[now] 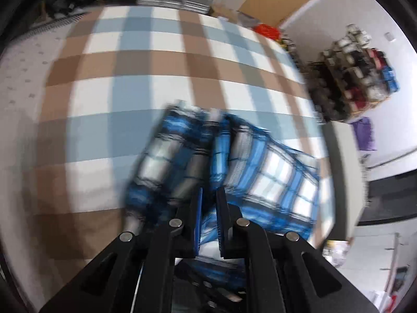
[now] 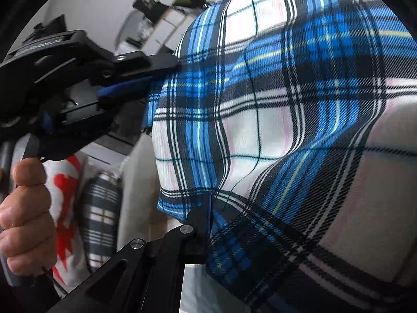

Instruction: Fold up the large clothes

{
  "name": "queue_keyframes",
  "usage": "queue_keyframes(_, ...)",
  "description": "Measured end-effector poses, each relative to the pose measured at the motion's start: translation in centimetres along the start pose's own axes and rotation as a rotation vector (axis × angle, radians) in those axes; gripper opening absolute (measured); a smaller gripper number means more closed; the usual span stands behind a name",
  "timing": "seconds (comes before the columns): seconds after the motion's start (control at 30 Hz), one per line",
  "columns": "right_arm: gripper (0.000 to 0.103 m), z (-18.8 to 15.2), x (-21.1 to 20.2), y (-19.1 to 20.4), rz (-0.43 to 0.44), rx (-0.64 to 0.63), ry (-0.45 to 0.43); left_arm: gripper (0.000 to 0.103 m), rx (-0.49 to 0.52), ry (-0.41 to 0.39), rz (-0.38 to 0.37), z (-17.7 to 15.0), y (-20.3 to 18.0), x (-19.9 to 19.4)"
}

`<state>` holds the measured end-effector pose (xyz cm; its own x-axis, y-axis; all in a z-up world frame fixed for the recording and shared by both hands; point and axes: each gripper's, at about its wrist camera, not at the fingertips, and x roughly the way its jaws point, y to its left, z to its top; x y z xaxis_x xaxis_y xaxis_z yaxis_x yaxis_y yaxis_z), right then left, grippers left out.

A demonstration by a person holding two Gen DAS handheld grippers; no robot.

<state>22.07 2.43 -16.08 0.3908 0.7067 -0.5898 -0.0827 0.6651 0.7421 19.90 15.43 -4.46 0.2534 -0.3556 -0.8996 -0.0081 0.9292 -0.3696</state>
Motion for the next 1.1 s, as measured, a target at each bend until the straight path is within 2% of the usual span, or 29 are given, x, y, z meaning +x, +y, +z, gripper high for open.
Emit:
queue_keyframes(0.07,0.034,0.0,0.0,0.3,0.028,-0.027,0.071,0.005,0.022,-0.004,0.001,-0.4,-0.4,-1.3)
queue_keyframes(0.13,0.068,-1.7,-1.6,0.8,0.099,-0.095,0.124,0.008,0.022,-0.025,0.003,-1.0,-0.8,-2.6)
queue_keyframes(0.17,0.077,-2.6,-2.8,1.2,0.117,-0.142,0.146,0.016,0.035,-0.039,-0.008,-1.4,-1.2,-3.2)
queue_keyframes(0.2,0.092,-3.8,-4.3,1.4,0.116,-0.174,0.146,0.025,0.049,-0.049,-0.021,-1.7,-1.3,-3.6)
queue_keyframes(0.23,0.098,-4.6,-5.7,1.4,0.135,-0.206,0.131,0.047,0.064,-0.061,-0.037,-2.3,-1.6,-3.8)
queue_keyframes(0.27,0.098,-5.4,-7.0,1.3,0.166,-0.243,0.122,0.061,0.079,-0.071,-0.052,-2.9,-1.9,-3.8)
queue_keyframes(0.33,0.096,-6.2,-10.1,0.2,0.186,-0.285,0.104,0.061,0.110,-0.073,-0.081,-3.8,-2.4,-3.4)
queue_keyframes(0.37,0.096,-6.4,-12.4,-0.9,0.201,-0.292,0.068,0.061,0.137,-0.059,-0.095,-4.2,-2.8,-2.8)
queue_keyframes(0.47,0.101,-5.4,-17.9,-3.6,0.156,-0.276,-0.050,0.061,0.191,-0.022,-0.093,-4.6,-3.0,-0.3)
queue_keyframes(0.57,0.103,-2.9,-21.3,-4.6,0.084,-0.282,-0.165,0.061,0.158,0.035,-0.056,-4.9,-1.6,3.1)
queue_keyframes(0.63,0.103,-0.7,-22.0,-4.6,0.025,-0.299,-0.197,0.061,0.111,0.053,-0.030,-5.0,0.0,4.8)
queue_keyframes(0.7,0.103,1.1,-21.4,-4.4,0.001,-0.333,-0.170,0.061,0.051,0.053,-0.046,-5.1,1.8,5.9)
queue_keyframes(0.8,0.103,2.0,-17.8,-3.7,-0.153,-0.399,-0.066,0.061,-0.001,0.013,-0.131,-5.2,3.5,5.7)
queue_keyframes(0.87,0.103,1.7,-15.0,-3.0,-0.356,-0.500,-0.009,0.061,0.001,0.021,-0.123,-4.9,3.8,5.5)
queue_keyframes(0.9,0.103,0.7,-13.2,-2.5,-0.528,-0.618,-0.002,0.061,0.006,0.025,-0.109,-4.8,3.8,5.4)
queue_keyframes(0.93,0.103,-0.7,-12.1,-2.2,-0.582,-0.697,0.003,0.061,0.010,0.035,-0.084,-4.6,3.8,5.3)
queue_keyframes(1.03,0.102,-2.1,-11.5,-1.6,-0.614,-0.767,0.032,0.061,0.006,0.056,-0.050,-4.1,3.8,4.8)
queue_keyframes(1.1,0.103,-3.2,-9.9,-2.2,-0.606,-0.812,0.205,0.061,-0.010,0.062,-0.050,-3.5,3.9,5.0)
